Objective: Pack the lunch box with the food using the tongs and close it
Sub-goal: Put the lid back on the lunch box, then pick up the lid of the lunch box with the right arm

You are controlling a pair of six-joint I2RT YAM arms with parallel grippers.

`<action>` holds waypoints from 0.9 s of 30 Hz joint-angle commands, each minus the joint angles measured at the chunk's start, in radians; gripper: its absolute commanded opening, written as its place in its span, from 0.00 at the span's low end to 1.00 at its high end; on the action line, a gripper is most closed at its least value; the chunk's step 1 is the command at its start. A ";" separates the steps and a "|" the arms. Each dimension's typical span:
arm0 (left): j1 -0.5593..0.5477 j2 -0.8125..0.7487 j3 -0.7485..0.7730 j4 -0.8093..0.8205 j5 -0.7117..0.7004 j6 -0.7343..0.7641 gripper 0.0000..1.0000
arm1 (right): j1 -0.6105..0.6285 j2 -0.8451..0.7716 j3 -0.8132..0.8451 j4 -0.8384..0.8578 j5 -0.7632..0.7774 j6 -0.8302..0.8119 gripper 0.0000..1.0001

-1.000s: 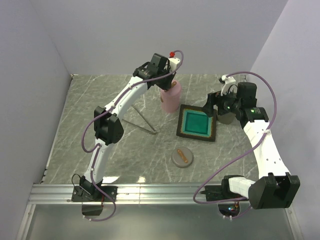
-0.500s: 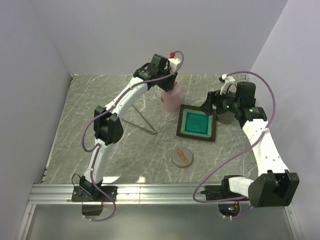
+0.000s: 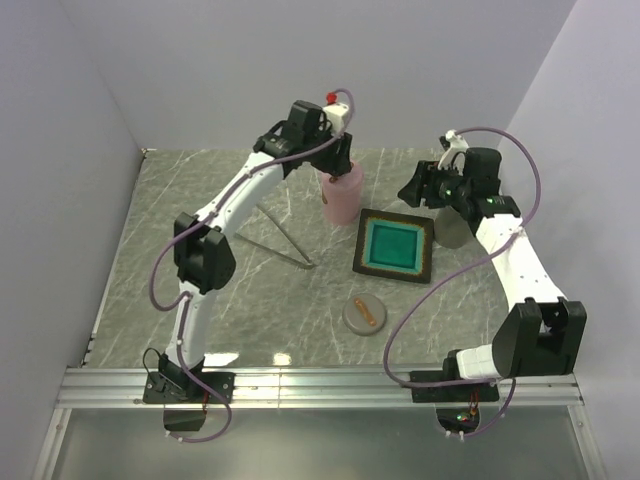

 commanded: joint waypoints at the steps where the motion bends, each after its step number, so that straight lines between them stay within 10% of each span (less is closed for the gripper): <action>1: 0.092 -0.196 -0.106 0.160 0.095 -0.154 0.57 | 0.040 0.001 0.087 0.080 0.111 0.054 0.70; 17: 0.302 -0.531 -0.395 0.298 0.170 -0.326 0.64 | 0.585 0.215 0.396 -0.029 1.050 0.253 0.59; 27: 0.386 -0.663 -0.547 0.346 0.180 -0.346 0.65 | 0.632 0.425 0.569 -0.122 1.149 0.368 0.55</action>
